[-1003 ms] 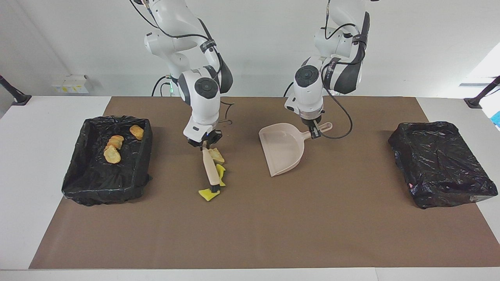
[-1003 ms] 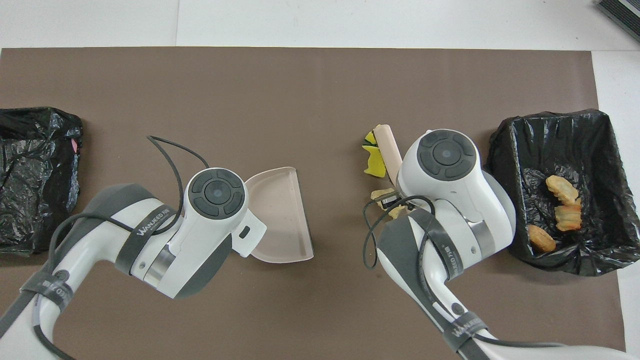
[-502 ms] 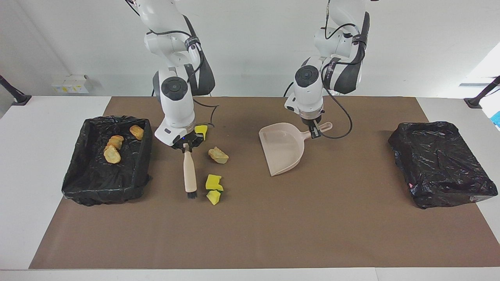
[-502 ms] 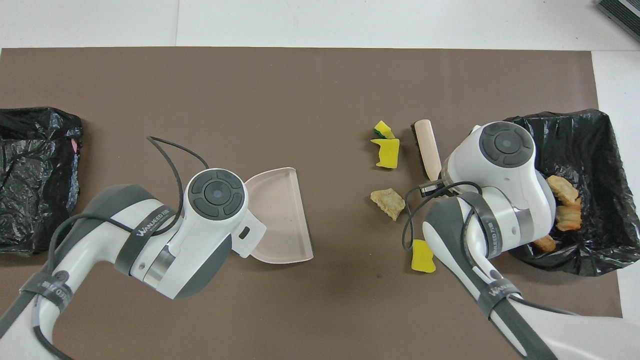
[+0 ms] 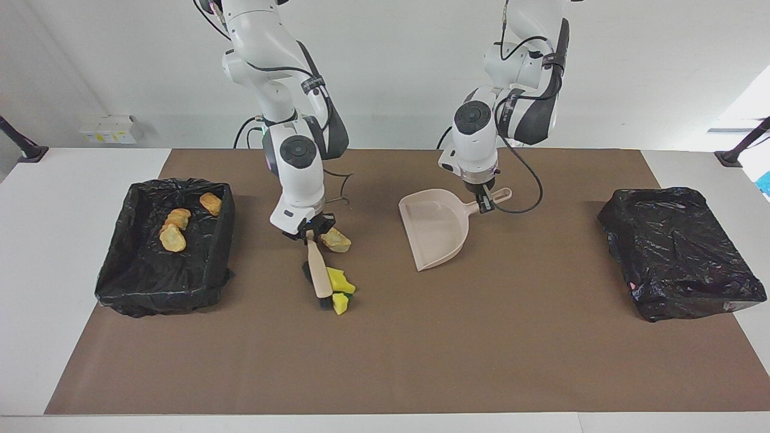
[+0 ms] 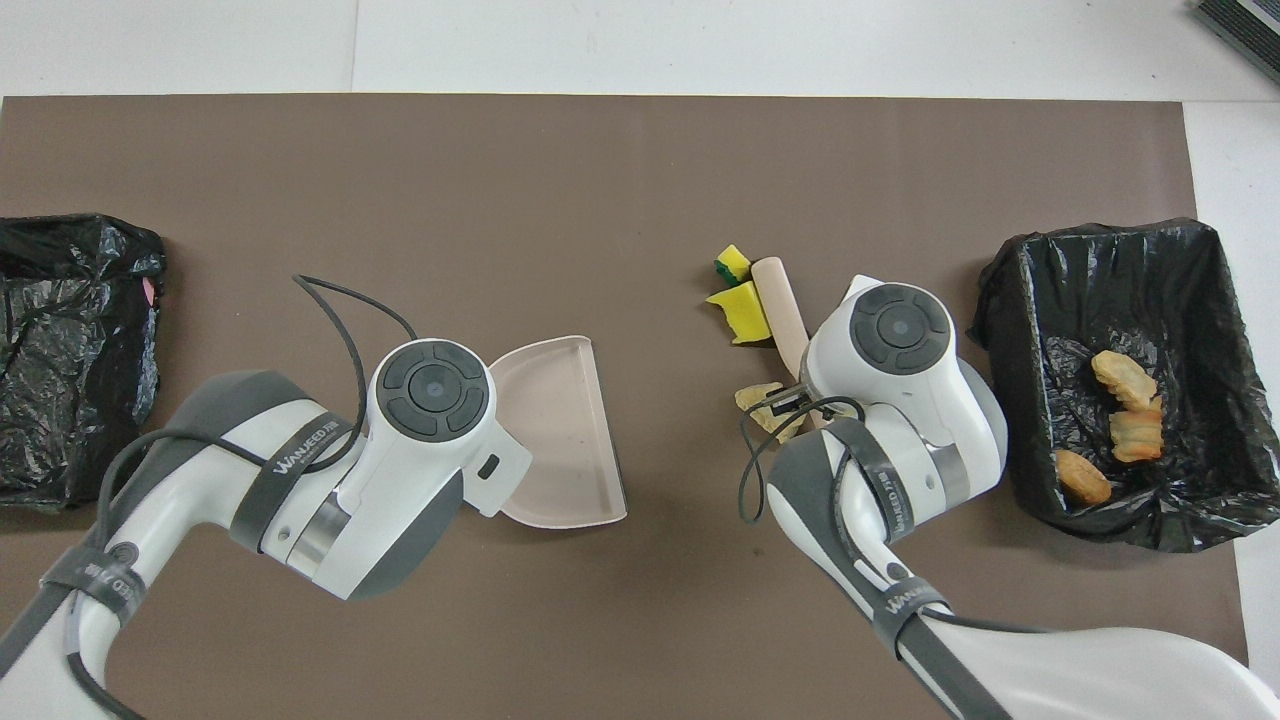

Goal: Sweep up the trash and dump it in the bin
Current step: 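Sweep the sponges and bread toward the dustpan with the right gripper's brush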

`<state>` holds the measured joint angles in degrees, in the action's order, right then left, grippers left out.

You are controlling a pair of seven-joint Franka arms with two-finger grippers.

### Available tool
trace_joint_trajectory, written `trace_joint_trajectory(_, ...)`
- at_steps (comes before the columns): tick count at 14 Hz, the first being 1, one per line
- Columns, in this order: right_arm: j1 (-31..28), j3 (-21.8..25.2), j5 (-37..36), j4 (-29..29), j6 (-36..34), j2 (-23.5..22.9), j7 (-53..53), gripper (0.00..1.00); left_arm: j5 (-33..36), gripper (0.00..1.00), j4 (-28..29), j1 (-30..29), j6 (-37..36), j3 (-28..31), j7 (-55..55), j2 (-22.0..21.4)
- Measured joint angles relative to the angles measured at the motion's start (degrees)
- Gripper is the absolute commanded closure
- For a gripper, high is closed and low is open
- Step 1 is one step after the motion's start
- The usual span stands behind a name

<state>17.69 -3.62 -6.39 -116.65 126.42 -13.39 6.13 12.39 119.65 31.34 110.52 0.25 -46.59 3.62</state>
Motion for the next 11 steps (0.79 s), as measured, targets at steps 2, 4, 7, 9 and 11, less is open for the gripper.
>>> trace_joint_trajectory(2, 3.1, -0.8, 0.4, 0.3, -0.5, 0.0, 0.0, 1.0, 0.0, 1.0, 0.0, 0.0, 0.0, 0.0, 0.0, 0.0)
trace_joint_trajectory(4, 4.5, -3.0, 2.0, 0.5, -1.7, 0.0, -0.7, 1.0, 0.0, 1.0, 0.0, 0.0, 0.0, 0.0, 0.0, 0.0)
trace_joint_trajectory(7, 4.7, -7.1, 8.0, 0.9, -2.6, 0.0, -4.2, 1.0, 0.0, 1.0, 0.0, 0.0, 0.0, 0.0, 0.2, 0.0)
trace_joint_trajectory(9, 4.7, -9.0, 15.8, 1.1, -2.4, 0.0, -4.5, 1.0, 0.0, 1.0, 0.1, 0.0, 0.1, 0.0, 0.5, 0.0)
trace_joint_trajectory(11, 5.2, -9.3, 23.9, 1.9, -1.4, 0.0, -3.6, 1.0, 0.0, 1.0, 0.1, 0.0, 0.1, 0.0, 0.6, 0.0)
